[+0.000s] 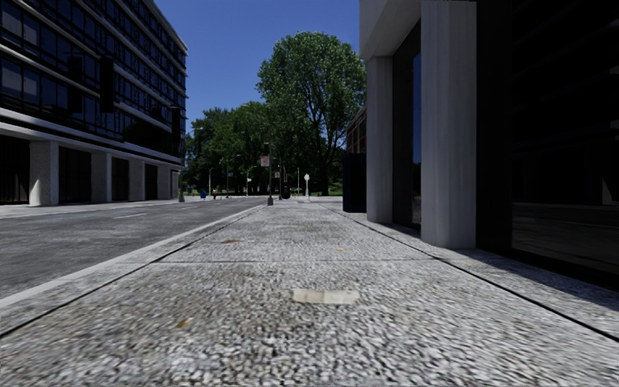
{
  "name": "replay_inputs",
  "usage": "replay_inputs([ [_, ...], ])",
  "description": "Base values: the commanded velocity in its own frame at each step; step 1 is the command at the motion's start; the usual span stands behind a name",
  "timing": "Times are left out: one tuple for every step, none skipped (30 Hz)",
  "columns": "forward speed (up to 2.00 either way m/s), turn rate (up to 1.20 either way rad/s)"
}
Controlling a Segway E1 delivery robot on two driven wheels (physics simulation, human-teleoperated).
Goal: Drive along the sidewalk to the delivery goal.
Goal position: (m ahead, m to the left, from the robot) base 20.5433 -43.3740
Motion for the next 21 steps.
replay_inputs([
  [2.00,0.00],
  [2.00,0.00],
  [2.00,0.00],
  [2.00,0.00],
  [2.00,0.00],
  [2.00,0.00],
  [2.00,0.00],
  [2.00,0.00],
  [2.00,0.00],
  [2.00,0.00],
  [2.00,0.00],
  [2.00,0.00],
  [2.00,0.00],
  [2.00,0.00],
  [2.00,0.00],
  [2.00,0.00],
  [2.00,0.00],
  [2.00,0.00],
  [2.00,0.00],
  [2.00,0.00],
  [2.00,0.00],
])
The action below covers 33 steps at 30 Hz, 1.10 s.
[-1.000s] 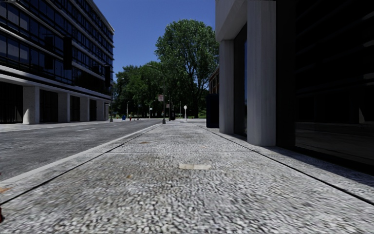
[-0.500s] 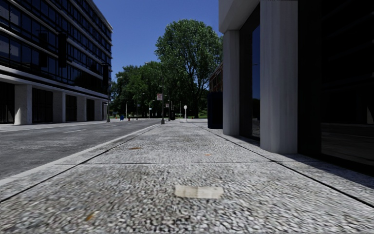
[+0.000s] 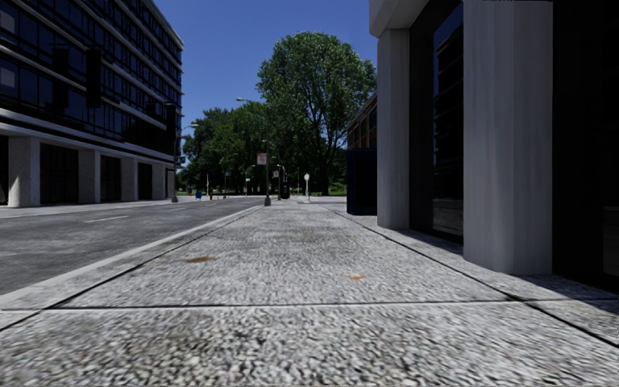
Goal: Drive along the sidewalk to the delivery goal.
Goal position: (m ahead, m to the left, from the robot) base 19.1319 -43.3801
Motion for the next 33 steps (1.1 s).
replay_inputs([
  [2.00,0.00],
  [2.00,0.00],
  [2.00,0.00],
  [2.00,0.00],
  [2.00,0.00],
  [2.00,0.00],
  [2.00,0.00],
  [2.00,0.00],
  [2.00,0.00],
  [2.00,0.00],
  [2.00,0.00],
  [2.00,0.00],
  [2.00,0.00],
  [2.00,0.00],
  [2.00,0.00],
  [2.00,0.00],
  [2.00,0.00],
  [2.00,0.00],
  [2.00,0.00],
  [2.00,0.00],
  [2.00,0.00],
  [2.00,0.00],
  [2.00,0.00],
  [2.00,0.00],
  [2.00,0.00],
  [2.00,0.00],
  [2.00,0.00],
  [2.00,0.00],
  [2.00,0.00],
  [2.00,0.00],
  [2.00,0.00],
  [2.00,0.00],
  [2.00,0.00],
])
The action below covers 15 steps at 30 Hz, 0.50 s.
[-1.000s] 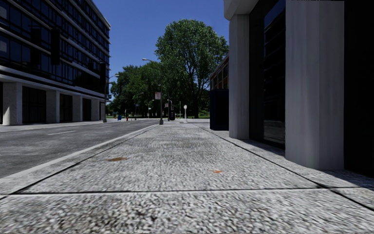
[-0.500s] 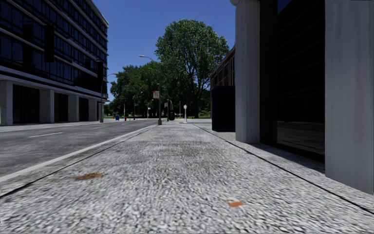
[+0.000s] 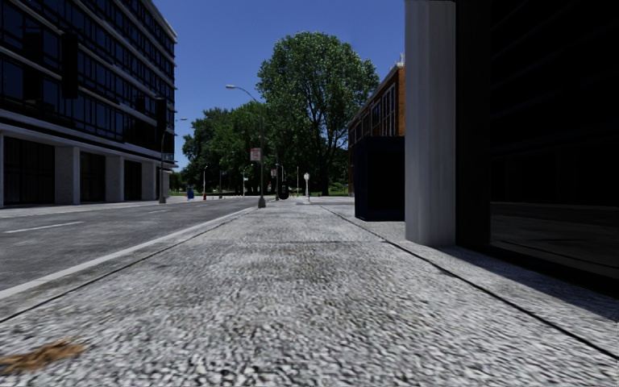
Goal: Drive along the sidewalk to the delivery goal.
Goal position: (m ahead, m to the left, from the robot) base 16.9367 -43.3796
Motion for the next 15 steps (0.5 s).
replay_inputs([
  [2.00,0.00],
  [2.00,0.00],
  [2.00,0.00],
  [2.00,0.00],
  [2.00,0.00],
  [2.00,0.00],
  [2.00,0.00],
  [2.00,0.00],
  [2.00,0.00],
  [2.00,0.00],
  [2.00,0.00],
  [2.00,0.00],
  [2.00,0.00],
  [2.00,0.00],
  [2.00,0.00],
])
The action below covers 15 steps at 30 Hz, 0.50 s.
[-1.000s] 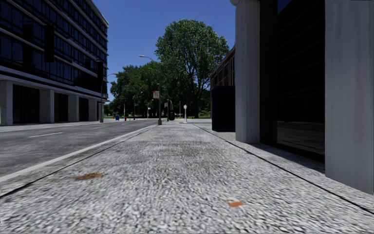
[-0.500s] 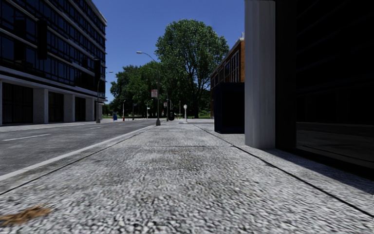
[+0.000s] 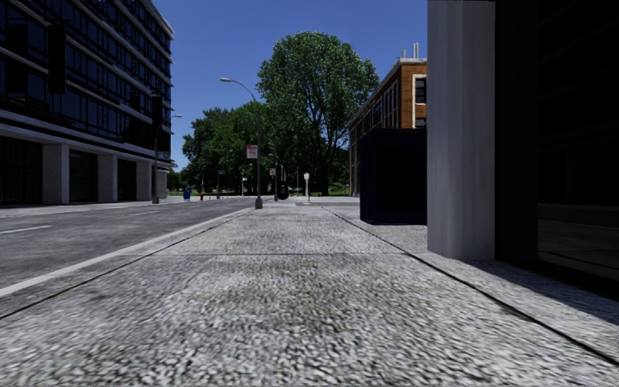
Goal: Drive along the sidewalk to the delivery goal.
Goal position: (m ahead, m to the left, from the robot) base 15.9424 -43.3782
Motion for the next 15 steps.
replay_inputs([
  [2.00,0.00],
  [2.00,0.00],
  [2.00,0.00],
  [2.00,0.00],
  [2.00,0.00],
  [2.00,0.00],
  [2.00,0.00],
  [2.00,0.00],
  [2.00,0.00],
  [2.00,0.00],
  [2.00,0.00],
  [2.00,0.00],
  [2.00,0.00],
  [2.00,0.00],
  [2.00,0.00],
])
